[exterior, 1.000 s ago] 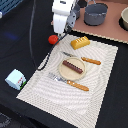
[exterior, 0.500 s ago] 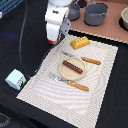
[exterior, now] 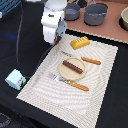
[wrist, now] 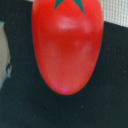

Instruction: Interact with the objects in diverse but meaningful ways.

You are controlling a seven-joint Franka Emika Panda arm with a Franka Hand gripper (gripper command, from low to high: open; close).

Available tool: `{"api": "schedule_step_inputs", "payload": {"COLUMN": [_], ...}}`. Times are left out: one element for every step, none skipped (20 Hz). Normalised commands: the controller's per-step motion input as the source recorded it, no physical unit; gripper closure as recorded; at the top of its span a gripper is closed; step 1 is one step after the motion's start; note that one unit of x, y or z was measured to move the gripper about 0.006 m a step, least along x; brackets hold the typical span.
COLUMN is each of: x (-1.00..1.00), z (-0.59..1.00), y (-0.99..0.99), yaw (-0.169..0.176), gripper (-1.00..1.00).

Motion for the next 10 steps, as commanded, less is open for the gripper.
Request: {"api": "schedule_step_inputs", "payload": {"x": [-0.40, -0.37, -0.35, -0.35, -0.33, -0.29, -0.27, -0.21, -0.20, -0.18], "z": [-0.33, -0.30, -0.30, -0.31, -0.31, -0.29, -0.29, -0.29, -0.28, -0.31], "y": [0.00, 0.00, 0.00, 0.00, 0.00, -0.01, -0.01, 0.00, 0.00, 0.00], "yaw": [0.000, 0.000, 0.000, 0.000, 0.000, 0.000, 0.000, 0.000, 0.000, 0.000], "gripper": [-1.00, -1.00, -1.00, -1.00, -1.00, -1.00, -1.00, -1.00, -1.00, -1.00]}}
